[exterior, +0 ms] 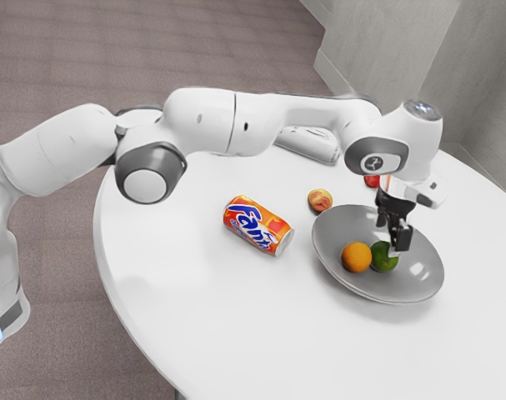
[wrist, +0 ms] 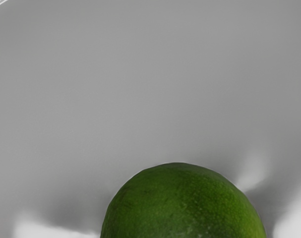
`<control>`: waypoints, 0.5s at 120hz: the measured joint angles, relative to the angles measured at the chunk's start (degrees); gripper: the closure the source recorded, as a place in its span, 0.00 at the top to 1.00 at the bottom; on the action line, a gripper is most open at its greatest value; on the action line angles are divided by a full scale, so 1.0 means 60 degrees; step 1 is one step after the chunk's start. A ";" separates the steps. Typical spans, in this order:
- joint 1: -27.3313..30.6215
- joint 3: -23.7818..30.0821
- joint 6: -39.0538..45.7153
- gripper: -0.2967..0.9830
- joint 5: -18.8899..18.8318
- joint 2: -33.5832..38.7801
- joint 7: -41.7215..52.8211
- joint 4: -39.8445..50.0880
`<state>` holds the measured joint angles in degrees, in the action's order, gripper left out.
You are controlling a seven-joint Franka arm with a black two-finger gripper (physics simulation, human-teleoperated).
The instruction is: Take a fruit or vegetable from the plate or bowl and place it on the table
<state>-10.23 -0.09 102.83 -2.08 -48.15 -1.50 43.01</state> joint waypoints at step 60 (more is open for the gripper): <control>-0.0038 0.0102 0.0187 0.76 -0.0003 -0.0507 -0.0026 -0.0002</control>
<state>-10.46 0.52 103.95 -2.10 -51.19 -1.65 43.00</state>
